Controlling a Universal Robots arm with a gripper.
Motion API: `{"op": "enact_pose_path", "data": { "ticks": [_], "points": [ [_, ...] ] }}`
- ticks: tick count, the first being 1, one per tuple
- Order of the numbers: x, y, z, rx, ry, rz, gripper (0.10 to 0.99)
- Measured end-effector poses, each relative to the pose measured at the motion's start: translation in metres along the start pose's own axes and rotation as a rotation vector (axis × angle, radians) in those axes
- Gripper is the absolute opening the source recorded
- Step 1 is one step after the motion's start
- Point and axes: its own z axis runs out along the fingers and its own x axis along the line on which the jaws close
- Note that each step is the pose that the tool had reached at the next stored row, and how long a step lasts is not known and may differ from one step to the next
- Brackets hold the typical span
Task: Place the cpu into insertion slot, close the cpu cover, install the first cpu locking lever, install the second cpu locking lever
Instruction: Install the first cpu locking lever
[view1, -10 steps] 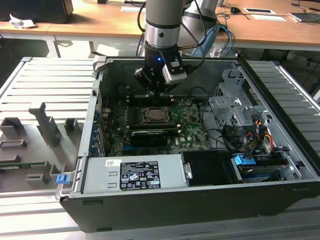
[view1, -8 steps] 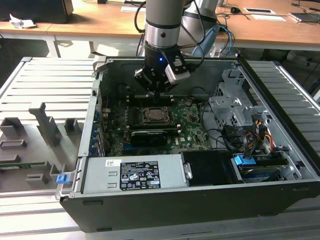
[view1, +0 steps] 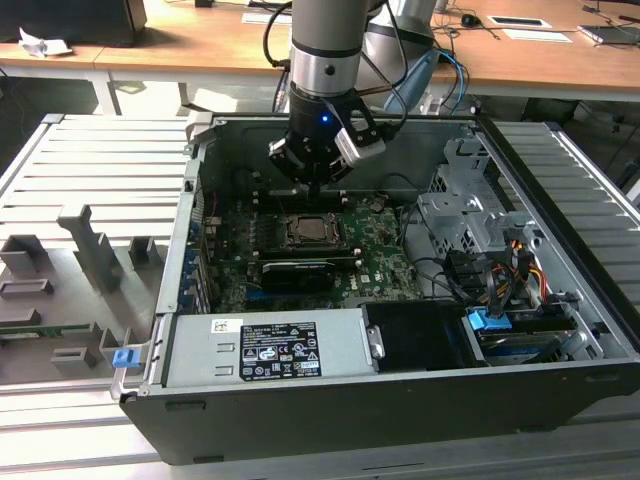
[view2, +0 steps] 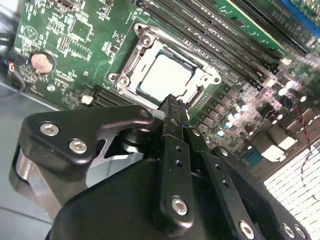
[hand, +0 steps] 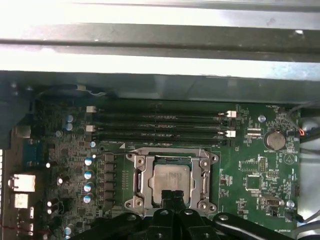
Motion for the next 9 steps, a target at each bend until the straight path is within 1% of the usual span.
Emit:
{"op": "enact_pose_path", "data": {
  "ticks": [1, 2, 3, 4, 5, 6, 7, 9],
  "points": [
    [0.0000, -0.0001, 0.0000, -0.001, 0.0002, -0.016, 0.106],
    [-0.0001, -0.0003, 0.0000, -0.010, -0.0007, -0.019, 0.106],
    [0.0002, -0.0005, 0.0000, -0.036, -0.0037, -0.020, 0.106],
    [0.0010, -0.0012, 0.0000, -0.056, -0.0083, -0.020, 0.106],
    [0.0018, -0.0015, 0.0000, -0.058, -0.0151, -0.020, 0.106],
    [0.0021, -0.0015, 0.0000, -0.058, -0.0197, -0.020, 0.106],
    [0.0021, -0.0015, 0.0001, -0.058, -0.0224, -0.020, 0.106],
    [0.0025, -0.0015, 0.0000, -0.058, -0.0234, -0.017, 0.106]
  ]
}}
